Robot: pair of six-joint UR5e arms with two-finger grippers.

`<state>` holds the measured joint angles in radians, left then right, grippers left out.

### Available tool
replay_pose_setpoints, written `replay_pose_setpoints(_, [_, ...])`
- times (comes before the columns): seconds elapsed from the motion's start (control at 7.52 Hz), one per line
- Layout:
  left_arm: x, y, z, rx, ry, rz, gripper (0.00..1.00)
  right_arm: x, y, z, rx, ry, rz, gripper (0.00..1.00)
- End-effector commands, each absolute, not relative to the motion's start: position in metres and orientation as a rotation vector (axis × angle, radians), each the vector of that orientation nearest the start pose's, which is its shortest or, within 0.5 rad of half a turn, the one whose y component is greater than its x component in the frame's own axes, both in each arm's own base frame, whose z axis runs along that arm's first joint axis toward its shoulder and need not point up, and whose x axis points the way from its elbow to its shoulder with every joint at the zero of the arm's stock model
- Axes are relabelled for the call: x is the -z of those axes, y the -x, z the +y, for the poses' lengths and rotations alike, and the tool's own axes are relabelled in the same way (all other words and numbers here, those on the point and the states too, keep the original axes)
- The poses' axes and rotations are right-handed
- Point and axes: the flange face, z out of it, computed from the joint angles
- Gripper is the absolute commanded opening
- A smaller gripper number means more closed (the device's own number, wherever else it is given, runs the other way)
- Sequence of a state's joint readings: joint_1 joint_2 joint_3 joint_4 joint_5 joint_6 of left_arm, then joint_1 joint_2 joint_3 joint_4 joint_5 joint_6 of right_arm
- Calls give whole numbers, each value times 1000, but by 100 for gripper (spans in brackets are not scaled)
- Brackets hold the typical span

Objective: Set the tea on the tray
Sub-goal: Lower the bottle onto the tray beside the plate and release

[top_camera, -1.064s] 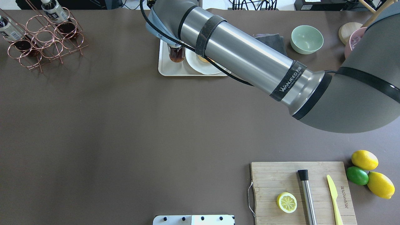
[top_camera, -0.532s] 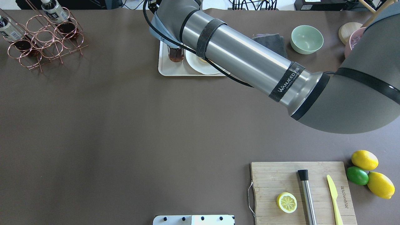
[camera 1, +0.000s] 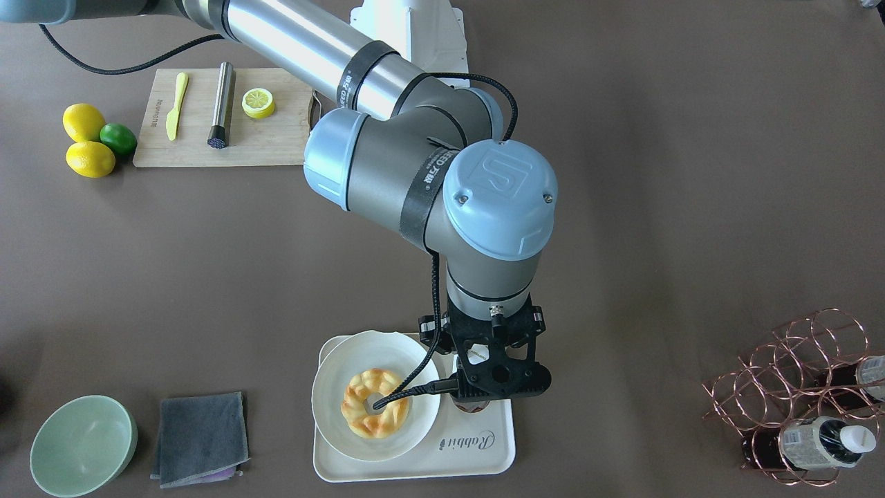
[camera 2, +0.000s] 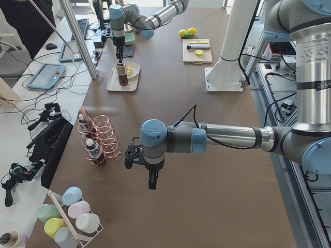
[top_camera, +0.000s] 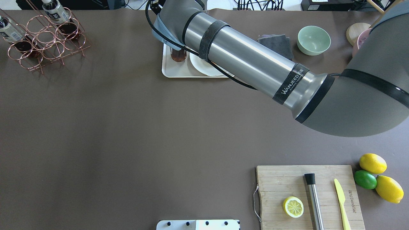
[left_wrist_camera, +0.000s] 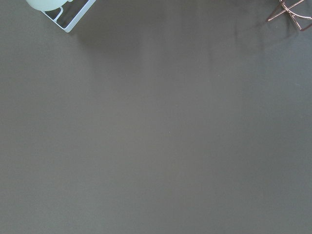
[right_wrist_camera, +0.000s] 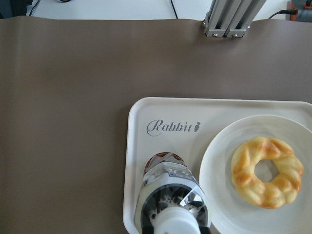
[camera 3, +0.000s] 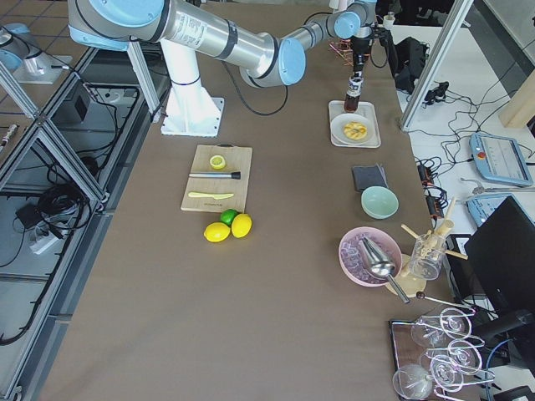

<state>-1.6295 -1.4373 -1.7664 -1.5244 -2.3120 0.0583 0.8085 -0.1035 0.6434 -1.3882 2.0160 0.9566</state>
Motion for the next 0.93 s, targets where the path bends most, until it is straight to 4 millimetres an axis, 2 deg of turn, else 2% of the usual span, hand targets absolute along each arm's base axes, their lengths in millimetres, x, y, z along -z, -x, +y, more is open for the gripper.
replay_pose_setpoints(0.0, [-632,92,-431,-2,-56,739,98,-6,559,-704,-25,-168,-793,0])
replay_pose_setpoints(0.13, [-632,91,-431,-4,-56,739,98,-6,563,-702,-24,-175,-787,0])
replay_pose_setpoints(0.27, [-633,92,-431,-1,-53,739,98,-6,564,-701,-25,-176,-785,35])
replay_pose_setpoints(0.4, [-635,91,-431,-3,-52,739,98,-7,567,-699,-19,-181,-782,99])
replay_pose_setpoints(0.8, [-634,92,-432,-2,-52,739,98,-6,569,-698,-19,-185,-780,100])
